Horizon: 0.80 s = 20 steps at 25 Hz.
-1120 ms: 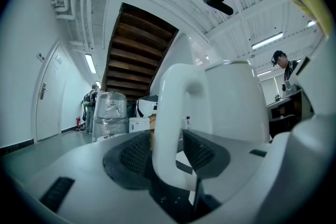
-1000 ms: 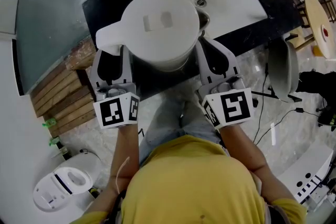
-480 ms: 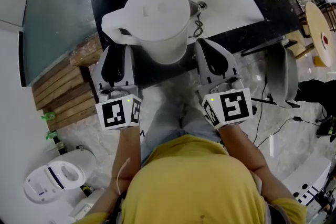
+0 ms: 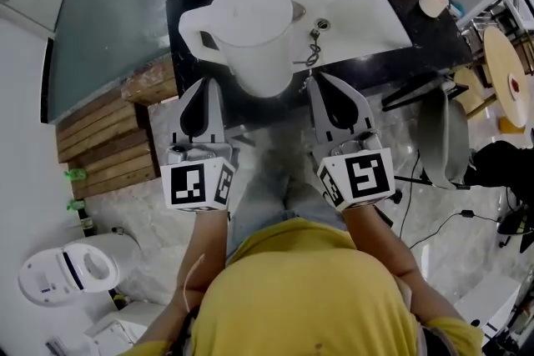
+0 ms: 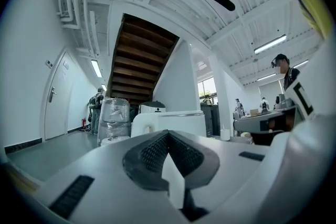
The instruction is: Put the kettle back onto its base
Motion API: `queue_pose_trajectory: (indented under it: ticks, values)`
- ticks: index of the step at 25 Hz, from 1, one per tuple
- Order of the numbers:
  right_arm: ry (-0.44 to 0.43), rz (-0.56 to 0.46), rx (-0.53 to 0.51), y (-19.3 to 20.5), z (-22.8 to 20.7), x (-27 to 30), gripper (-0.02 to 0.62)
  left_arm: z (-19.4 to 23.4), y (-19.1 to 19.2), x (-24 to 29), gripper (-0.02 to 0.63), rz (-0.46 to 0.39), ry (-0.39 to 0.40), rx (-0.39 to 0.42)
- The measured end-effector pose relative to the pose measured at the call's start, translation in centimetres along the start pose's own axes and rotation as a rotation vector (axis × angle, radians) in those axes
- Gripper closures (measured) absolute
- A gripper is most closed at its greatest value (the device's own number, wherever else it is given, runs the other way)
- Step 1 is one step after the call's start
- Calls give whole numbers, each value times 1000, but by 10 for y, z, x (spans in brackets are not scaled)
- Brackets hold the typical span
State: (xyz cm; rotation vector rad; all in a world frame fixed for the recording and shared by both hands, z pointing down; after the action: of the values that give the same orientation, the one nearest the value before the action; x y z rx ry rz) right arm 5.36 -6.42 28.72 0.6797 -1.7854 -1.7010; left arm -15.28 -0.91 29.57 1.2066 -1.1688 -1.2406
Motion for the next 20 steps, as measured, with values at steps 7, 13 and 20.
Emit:
queue_pose_trajectory:
  ticks: [7, 13, 20]
  values:
    - [-48, -29, -10, -12, 8, -38, 580, -39, -16, -39, 597, 11, 4, -21]
    - [-80, -38, 2, -17, 14, -65, 580, -74, -24, -68, 597, 29, 47, -35]
    - [-117, -46, 24, -25, 24, -83, 580, -100, -35, -89, 597, 20, 85, -56]
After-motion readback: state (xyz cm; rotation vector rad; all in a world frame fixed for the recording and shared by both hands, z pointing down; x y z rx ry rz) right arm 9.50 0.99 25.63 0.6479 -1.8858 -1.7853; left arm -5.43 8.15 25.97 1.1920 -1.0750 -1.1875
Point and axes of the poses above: the fingertips, and each gripper's own axes: x forward along the fingers, z to its left, y out of its underside, the point moved 7 cm from there along -x, backward along the fingers, and after that the axes turned 1 degree about -y, right-handed, at the moved point
